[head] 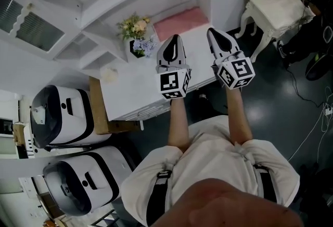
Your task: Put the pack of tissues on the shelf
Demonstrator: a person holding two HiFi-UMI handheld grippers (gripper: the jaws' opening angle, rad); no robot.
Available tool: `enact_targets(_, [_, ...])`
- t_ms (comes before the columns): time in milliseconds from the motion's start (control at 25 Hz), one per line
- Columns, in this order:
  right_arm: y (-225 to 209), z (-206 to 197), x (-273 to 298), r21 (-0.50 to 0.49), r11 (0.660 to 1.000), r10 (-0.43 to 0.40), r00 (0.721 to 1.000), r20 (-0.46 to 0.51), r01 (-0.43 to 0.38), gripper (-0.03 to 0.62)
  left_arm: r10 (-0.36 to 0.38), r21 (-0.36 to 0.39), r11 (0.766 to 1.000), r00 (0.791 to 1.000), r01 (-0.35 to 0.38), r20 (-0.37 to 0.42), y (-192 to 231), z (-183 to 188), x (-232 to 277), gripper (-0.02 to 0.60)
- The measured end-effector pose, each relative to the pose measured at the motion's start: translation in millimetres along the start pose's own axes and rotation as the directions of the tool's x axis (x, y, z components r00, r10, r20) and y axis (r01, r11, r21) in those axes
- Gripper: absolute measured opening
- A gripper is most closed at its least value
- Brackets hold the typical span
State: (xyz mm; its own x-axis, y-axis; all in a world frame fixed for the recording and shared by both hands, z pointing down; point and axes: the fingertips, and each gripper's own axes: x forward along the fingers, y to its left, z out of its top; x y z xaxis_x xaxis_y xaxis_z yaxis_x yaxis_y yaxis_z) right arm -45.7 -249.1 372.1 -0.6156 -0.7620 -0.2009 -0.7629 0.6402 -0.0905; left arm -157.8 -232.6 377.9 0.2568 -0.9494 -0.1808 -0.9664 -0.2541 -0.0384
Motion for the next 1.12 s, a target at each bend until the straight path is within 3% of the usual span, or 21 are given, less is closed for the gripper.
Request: enact_targets(1120, [1.2, -8.0, -10.5, 0.026, 1.000, 0.017, 1.000, -0.013, -0.016, 0.069, 0.001, -0.005, 1.000, 1.000, -0.001, 0.000, -7.4, -1.0, -2.3, 0.011])
